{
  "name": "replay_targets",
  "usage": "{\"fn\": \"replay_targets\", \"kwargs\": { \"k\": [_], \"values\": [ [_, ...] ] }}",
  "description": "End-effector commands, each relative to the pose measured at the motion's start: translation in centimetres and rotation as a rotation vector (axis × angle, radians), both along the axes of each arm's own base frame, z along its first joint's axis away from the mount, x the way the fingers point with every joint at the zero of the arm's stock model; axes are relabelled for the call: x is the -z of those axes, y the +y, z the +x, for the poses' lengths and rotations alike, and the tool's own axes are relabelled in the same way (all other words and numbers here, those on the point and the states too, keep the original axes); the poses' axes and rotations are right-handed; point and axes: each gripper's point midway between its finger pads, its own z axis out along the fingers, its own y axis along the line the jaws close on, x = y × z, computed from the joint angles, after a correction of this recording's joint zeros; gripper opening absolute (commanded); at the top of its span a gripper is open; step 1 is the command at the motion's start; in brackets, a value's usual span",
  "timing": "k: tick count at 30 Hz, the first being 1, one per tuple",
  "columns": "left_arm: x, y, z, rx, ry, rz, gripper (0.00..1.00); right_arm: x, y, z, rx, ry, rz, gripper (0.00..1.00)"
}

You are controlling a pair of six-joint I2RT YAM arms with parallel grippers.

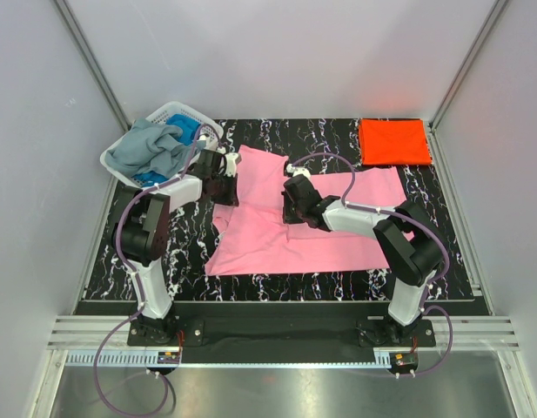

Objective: Fold and stack the t-shirts
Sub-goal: Fold the tshirt

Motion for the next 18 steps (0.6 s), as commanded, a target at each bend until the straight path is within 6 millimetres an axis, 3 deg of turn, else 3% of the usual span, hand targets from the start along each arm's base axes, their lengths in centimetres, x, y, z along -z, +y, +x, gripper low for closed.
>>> {"fn": "replay_targets", "kwargs": {
  "k": [1, 9, 18],
  "values": [
    [-2.6, -1.3, 1.7, 0.038, -0.082, -0.044, 0.01, -0.8, 0.3, 0.6, 0.014, -0.025, 0.037, 0.0],
    [-5.5, -1.6, 2.8, 0.004, -0.14, -0.021, 0.0, -2.5, 0.3, 0.9, 0.022, -0.055, 0.059, 0.0],
    [-6.3, -1.5, 3.5, -0.024, -0.18, 0.028, 0.0, -3.1, 0.1, 0.7, 0.035, -0.067, 0.069, 0.0]
  ]
}}
